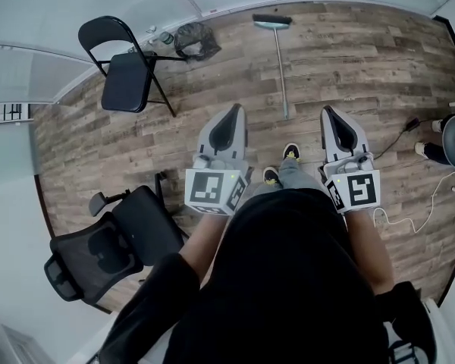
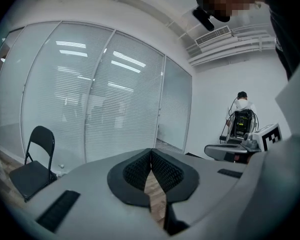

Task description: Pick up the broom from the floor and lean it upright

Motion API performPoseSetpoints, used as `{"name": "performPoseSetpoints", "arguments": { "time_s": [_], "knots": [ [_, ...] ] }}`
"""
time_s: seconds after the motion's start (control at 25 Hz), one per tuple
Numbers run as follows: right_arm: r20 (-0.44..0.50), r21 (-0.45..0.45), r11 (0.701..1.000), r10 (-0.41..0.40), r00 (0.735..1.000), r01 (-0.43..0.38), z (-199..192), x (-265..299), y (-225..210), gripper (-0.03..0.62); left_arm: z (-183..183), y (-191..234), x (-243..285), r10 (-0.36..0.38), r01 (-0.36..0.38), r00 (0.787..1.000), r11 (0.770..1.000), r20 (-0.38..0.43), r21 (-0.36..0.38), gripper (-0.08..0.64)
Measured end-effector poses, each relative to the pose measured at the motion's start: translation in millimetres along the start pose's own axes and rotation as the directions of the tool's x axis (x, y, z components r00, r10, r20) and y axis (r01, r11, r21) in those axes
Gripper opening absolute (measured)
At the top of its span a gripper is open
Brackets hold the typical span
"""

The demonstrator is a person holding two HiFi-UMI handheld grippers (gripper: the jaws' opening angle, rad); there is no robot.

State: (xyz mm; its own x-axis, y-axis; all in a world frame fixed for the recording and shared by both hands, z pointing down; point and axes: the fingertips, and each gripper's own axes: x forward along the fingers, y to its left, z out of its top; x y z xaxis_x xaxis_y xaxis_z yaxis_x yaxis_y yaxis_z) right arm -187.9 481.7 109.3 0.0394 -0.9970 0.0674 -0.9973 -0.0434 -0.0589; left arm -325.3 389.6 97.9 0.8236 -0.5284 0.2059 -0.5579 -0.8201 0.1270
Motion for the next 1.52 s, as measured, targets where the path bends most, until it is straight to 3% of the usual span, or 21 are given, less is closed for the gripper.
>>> {"name": "performPoseSetpoints", "arguments": {
  "time_s": [0.16, 0.4, 0.6, 1.2, 1.52],
  "knots": [
    [-0.006, 0.04, 0.999, 0.017, 1.0, -0.017, -10.7, 7.5, -24.8, 0.015, -0.1, -14.7, 21.5, 0.0, 0.0, 1.0, 1.0, -0.026, 0.026, 0.021],
    [0.046, 0.179, 0.971, 0.151, 0.988, -0.156, -12.5, 12.5, -36.2, 0.015, 10.6, -24.2, 39.7, 0.005, -0.002, 0.999, 0.997, -0.041, 0.081, 0.021],
    [0.073, 0.249, 0.954, 0.151, 0.986, -0.165, -13.8, 17.7, -47.8, 0.015, 14.7, -29.2, 53.4, -0.005, 0.01, 0.999, 0.995, -0.047, 0.104, 0.021],
    [0.025, 0.219, 0.97, 0.101, 0.995, -0.105, -25.3, 53.0, -83.4, 0.015, 13.2, -28.5, 113.4, -0.063, 0.07, 0.994, 0.994, -0.084, 0.085, 0.021],
    [-0.04, 0.172, 0.98, 0.103, 0.994, -0.095, -33.3, 93.7, -79.3, 0.015, 9.2, 12.3, 139.6, -0.068, 0.072, 0.995, 0.997, -0.077, 0.039, 0.021]
  ]
}}
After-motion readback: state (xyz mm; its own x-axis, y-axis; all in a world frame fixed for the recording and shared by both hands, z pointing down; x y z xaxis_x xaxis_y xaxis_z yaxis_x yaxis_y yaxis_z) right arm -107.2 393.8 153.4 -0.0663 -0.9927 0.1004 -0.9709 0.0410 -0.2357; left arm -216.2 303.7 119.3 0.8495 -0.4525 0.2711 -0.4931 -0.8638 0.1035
